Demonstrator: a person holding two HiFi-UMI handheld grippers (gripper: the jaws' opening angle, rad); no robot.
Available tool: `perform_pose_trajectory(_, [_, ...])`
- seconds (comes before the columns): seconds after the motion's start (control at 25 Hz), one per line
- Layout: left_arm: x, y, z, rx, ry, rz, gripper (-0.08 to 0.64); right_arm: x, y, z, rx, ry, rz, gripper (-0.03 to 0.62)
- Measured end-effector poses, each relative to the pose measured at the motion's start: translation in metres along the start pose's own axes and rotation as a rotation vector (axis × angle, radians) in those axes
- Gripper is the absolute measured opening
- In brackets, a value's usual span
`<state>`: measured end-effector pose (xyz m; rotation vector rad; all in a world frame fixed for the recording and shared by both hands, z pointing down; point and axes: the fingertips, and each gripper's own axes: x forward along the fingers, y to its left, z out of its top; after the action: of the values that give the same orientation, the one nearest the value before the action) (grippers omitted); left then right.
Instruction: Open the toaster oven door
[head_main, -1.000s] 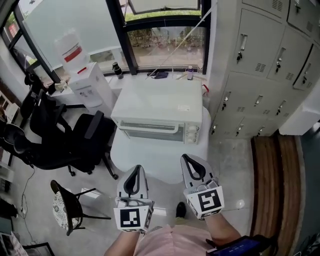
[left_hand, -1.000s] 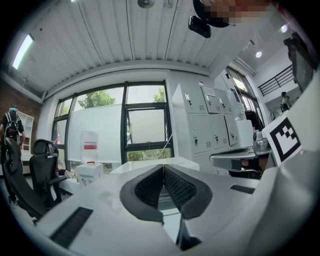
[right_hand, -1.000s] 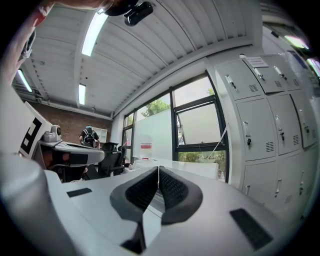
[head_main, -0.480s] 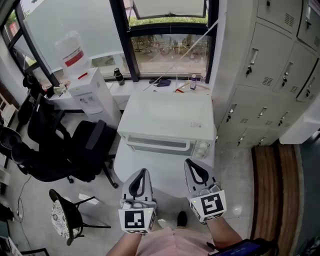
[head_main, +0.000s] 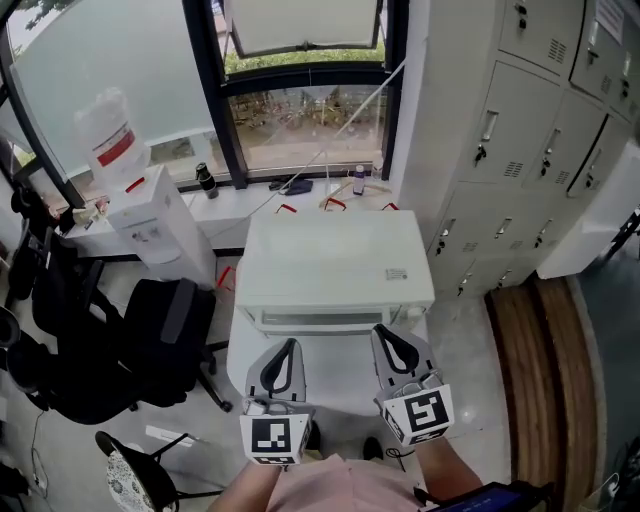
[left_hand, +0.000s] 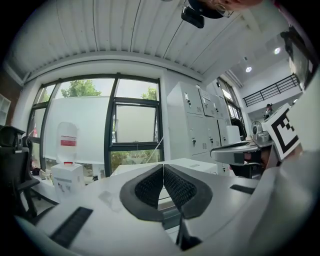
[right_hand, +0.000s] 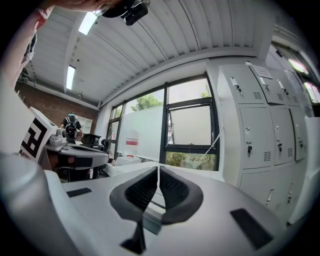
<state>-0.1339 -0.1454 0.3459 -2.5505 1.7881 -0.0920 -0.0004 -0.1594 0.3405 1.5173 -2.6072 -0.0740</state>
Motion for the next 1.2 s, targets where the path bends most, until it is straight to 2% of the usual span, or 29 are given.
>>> perform_pose_trajectory(0.16, [0.013,0.01,-0.001,0.01,0.001,-0.043,0.014,0.007,-0.002,0.002,-0.01,0.003,-0.041,0.014])
perform_pose_trajectory(0.36, [0.028,0.012,-0.003,0.013,-0.006,-0.092,0.014,0.013,-0.002,-0.001,-0.032,0.016,-0.046,0.017])
perform_pose_trajectory(0.56, [0.037,0.01,-0.012,-0.019,0.004,-0.107,0.014,0.019,-0.003,-0.012,-0.048,0.053,-0.014,0.025])
perform_pose_trajectory(0.68, [0.038,0.009,-0.02,-0.033,0.01,-0.103,0.014,0.027,0.004,-0.022,-0.055,0.074,0.048,0.053])
perform_pose_trajectory(0.88, [0.041,0.014,-0.032,-0.081,0.052,-0.089,0.014,0.042,0.014,-0.046,-0.16,0.139,0.152,0.134])
perform_pose_trajectory(1.08, [0.048,0.02,-0.04,-0.095,0.065,-0.08,0.014,0.048,0.013,-0.075,-0.28,0.253,0.215,0.183])
perform_pose_trajectory(1.2, [0.053,0.022,-0.044,-0.114,0.076,-0.076,0.014,0.05,0.012,-0.092,-0.359,0.318,0.242,0.189])
